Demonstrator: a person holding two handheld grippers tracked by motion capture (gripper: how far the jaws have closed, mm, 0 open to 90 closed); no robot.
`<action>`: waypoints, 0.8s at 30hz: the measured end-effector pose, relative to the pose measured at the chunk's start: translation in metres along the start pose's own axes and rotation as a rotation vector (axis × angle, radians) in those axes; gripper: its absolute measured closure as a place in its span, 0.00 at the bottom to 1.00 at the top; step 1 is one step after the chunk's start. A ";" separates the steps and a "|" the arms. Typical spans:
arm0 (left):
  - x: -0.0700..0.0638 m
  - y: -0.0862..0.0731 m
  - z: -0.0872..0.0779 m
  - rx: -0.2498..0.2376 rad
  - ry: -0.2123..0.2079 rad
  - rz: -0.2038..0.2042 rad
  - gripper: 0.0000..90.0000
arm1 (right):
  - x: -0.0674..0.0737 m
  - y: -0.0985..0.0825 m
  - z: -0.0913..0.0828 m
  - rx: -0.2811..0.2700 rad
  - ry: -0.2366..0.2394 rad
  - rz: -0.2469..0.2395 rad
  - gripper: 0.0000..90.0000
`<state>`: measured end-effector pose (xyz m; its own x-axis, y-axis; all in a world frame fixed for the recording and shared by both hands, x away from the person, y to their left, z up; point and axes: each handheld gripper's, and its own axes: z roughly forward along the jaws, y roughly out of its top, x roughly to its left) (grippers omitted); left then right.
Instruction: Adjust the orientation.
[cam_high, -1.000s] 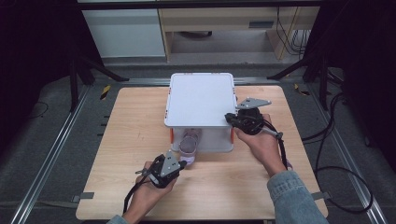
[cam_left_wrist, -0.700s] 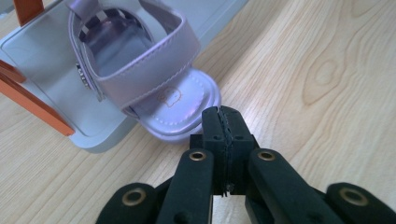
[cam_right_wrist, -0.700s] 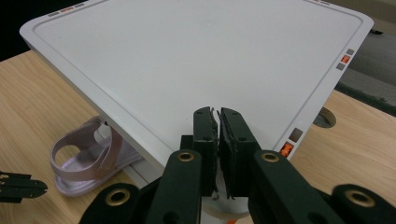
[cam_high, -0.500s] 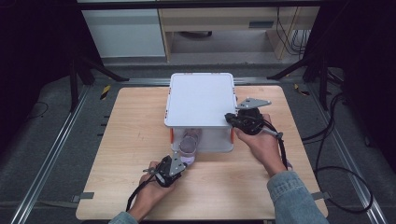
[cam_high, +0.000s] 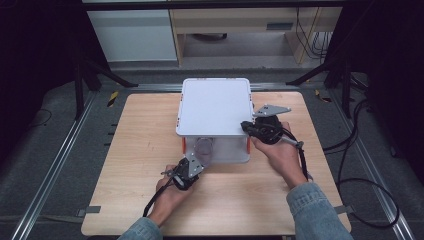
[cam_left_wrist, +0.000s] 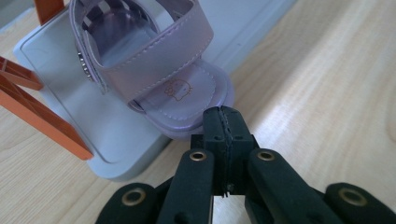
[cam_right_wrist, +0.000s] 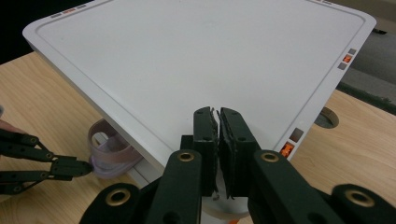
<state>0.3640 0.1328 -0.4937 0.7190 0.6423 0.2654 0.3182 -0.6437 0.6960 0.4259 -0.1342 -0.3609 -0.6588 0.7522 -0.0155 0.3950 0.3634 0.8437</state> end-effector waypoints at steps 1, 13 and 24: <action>0.001 0.001 0.001 0.003 -0.001 -0.003 1.00 | 0.000 0.000 0.000 0.000 0.000 -0.001 0.95; 0.014 0.010 0.016 0.023 0.003 -0.050 1.00 | 0.001 0.000 0.001 -0.004 -0.006 -0.012 0.96; 0.020 0.015 0.023 0.035 -0.003 -0.079 1.00 | 0.000 0.000 0.001 -0.003 0.002 -0.010 0.96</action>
<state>0.3980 0.1262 -0.4932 0.6931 0.6901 0.2084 0.3949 -0.6054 0.6910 0.4266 -0.1336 -0.3614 -0.6638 0.7476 -0.0231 0.3864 0.3692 0.8452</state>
